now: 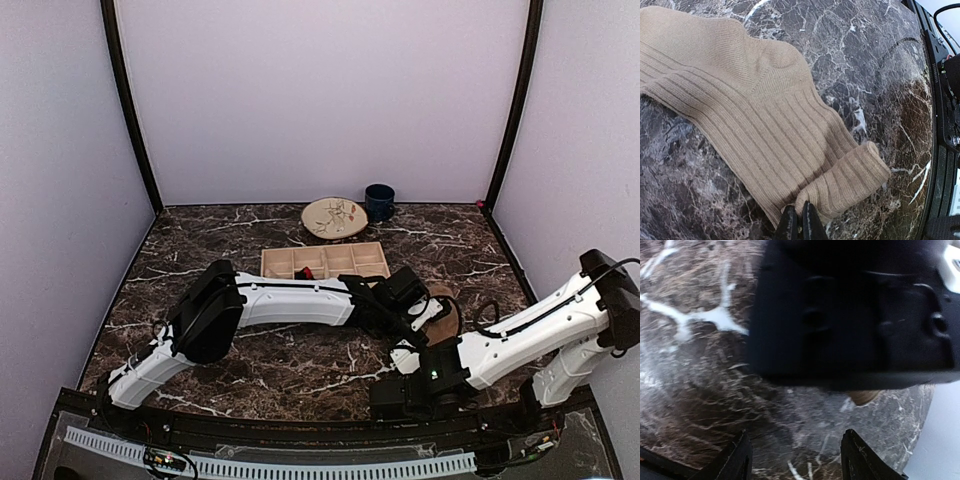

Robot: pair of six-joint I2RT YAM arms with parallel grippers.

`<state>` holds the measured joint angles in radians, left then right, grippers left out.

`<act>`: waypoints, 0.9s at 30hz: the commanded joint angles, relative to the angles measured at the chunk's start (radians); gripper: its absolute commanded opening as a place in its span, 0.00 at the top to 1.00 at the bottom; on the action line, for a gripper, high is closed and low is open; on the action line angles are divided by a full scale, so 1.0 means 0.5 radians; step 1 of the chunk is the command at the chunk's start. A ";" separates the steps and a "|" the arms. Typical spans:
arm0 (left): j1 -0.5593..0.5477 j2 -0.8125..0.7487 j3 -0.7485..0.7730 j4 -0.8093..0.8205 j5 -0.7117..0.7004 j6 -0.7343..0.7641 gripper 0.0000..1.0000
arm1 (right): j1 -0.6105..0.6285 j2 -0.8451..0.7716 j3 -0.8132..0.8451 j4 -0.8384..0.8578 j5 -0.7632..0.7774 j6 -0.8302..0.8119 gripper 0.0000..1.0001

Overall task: Roll the socks
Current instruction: Roll the sock at the center of the board.

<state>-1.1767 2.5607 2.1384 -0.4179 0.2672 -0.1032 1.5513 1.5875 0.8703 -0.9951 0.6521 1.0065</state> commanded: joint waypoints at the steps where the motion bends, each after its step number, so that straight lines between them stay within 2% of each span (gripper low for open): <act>1: -0.009 0.286 -0.169 -0.459 -0.200 0.071 0.98 | -0.121 0.025 0.084 -0.176 0.058 -0.104 0.41; 15: -0.009 0.271 -0.163 -0.489 -0.218 0.113 0.99 | -0.408 0.139 0.163 -0.135 0.032 -0.482 0.42; 27: -0.009 0.219 -0.268 -0.457 -0.172 0.175 0.99 | -0.488 0.365 0.361 -0.099 0.028 -0.572 0.42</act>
<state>-1.1263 2.5626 2.1220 -0.3710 0.2794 -0.0483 1.3552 1.7157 1.0084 -1.1522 0.6491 0.7689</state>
